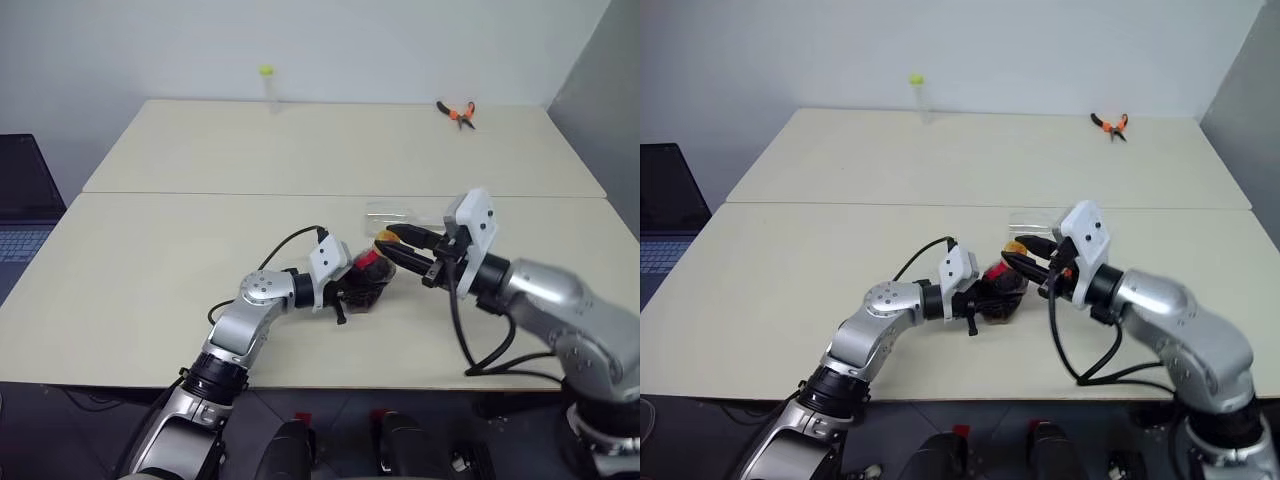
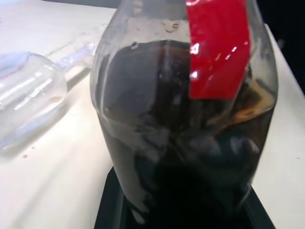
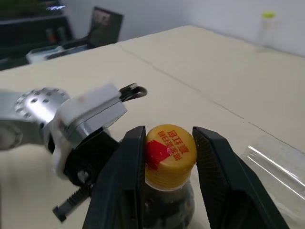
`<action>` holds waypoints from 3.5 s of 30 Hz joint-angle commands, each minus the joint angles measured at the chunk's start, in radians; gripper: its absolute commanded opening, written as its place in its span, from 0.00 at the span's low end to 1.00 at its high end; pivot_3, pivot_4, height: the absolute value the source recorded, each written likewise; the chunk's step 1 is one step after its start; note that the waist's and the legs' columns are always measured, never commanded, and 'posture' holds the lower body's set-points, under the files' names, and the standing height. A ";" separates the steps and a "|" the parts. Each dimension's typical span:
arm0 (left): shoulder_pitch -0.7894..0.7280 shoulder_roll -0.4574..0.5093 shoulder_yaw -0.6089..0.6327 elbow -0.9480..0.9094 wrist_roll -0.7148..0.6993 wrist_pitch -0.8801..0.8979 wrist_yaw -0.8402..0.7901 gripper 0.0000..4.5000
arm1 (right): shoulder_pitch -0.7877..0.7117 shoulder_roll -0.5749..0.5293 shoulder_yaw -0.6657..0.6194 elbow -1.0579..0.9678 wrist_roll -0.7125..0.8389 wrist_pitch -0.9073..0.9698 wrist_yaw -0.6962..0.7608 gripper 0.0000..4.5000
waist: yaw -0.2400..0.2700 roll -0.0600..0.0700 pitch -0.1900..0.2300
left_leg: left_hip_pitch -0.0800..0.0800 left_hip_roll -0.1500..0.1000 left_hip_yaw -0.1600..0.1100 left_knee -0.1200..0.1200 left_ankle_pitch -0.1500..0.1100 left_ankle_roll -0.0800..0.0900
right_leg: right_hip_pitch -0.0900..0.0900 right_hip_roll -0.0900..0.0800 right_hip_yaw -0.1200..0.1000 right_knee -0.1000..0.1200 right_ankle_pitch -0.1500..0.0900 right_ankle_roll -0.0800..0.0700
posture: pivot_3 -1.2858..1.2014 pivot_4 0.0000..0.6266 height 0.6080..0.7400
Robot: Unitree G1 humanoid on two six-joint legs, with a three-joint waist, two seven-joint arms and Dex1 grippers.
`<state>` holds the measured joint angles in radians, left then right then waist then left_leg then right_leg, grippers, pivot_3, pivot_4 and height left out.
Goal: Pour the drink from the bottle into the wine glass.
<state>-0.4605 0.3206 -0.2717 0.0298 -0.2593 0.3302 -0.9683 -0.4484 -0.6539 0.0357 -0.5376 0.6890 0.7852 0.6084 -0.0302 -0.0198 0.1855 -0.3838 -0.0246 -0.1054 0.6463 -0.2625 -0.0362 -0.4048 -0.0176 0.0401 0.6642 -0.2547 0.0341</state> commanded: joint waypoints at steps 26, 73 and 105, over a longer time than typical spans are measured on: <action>-0.022 0.035 0.044 -0.096 -0.052 0.004 -0.014 0.16 | -0.077 0.040 -0.195 0.013 0.041 -0.010 0.035 0.89 | 0.009 0.001 0.001 | -0.003 0.001 -0.005 0.000 0.000 -0.001 | -0.003 -0.005 0.001 0.000 0.001 -0.002 | 0.52 0.24 1.00; -0.003 0.024 0.031 -0.057 -0.012 -0.054 -0.012 0.15 | 0.104 0.119 -0.116 -0.247 0.050 0.079 -0.259 0.89 | -0.001 0.001 0.001 | 0.001 0.002 -0.001 0.000 0.000 0.000 | 0.000 0.000 0.000 0.002 0.000 0.000 | 0.52 0.24 1.00; -0.004 0.027 0.030 -0.058 -0.010 -0.049 -0.014 0.15 | 0.127 0.080 -0.199 -0.172 0.319 0.196 -0.281 0.89 | -0.002 0.001 0.001 | 0.001 0.002 0.000 0.000 0.001 0.002 | 0.000 0.000 0.001 0.001 0.001 0.001 | 0.52 0.24 1.00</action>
<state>-0.4443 0.3501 -0.2557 0.0092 -0.2522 0.2996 -0.9747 -0.3030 -0.5887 -0.1808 -0.7017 0.9940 0.9766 0.3636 -0.0318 -0.0190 0.1860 -0.3832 -0.0234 -0.1054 0.6465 -0.2611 -0.0343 -0.4047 -0.0178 0.0409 0.6654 -0.2534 0.0358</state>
